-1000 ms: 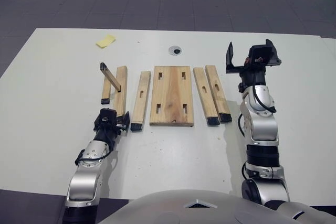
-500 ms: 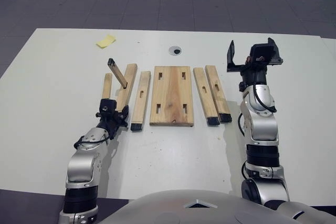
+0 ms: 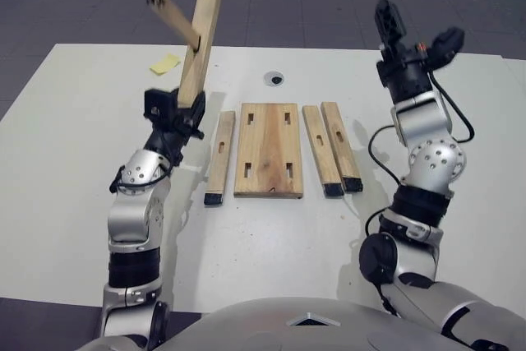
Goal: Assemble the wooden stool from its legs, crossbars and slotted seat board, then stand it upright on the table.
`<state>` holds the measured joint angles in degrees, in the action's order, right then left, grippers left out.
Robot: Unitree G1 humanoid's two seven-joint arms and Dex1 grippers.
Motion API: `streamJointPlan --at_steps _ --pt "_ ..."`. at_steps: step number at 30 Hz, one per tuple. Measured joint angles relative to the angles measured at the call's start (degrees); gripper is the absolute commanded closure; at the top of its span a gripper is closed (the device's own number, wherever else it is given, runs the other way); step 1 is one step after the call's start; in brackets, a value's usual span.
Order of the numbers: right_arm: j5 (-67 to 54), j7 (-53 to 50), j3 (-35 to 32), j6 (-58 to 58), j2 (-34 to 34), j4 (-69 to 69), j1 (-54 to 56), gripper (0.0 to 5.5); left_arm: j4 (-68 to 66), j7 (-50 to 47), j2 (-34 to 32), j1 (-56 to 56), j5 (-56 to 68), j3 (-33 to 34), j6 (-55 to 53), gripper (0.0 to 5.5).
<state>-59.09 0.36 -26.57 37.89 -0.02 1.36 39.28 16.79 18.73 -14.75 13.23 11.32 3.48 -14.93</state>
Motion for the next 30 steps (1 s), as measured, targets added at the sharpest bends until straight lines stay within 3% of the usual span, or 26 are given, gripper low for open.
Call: streamJointPlan --at_steps 3,14,30 --pt "-2.9 1.2 2.3 1.8 0.6 -3.6 6.1 0.10 -0.1 4.9 -0.6 2.7 0.0 -3.6 3.7 3.44" --pt "-3.3 3.5 3.3 1.8 1.2 -10.2 7.9 0.10 -0.4 11.2 -1.7 3.6 0.1 -8.0 5.1 3.44" --pt "-4.2 3.8 3.4 1.6 1.2 -9.6 7.9 2.65 -1.0 11.4 -1.9 3.1 -1.0 -9.2 6.3 3.44"
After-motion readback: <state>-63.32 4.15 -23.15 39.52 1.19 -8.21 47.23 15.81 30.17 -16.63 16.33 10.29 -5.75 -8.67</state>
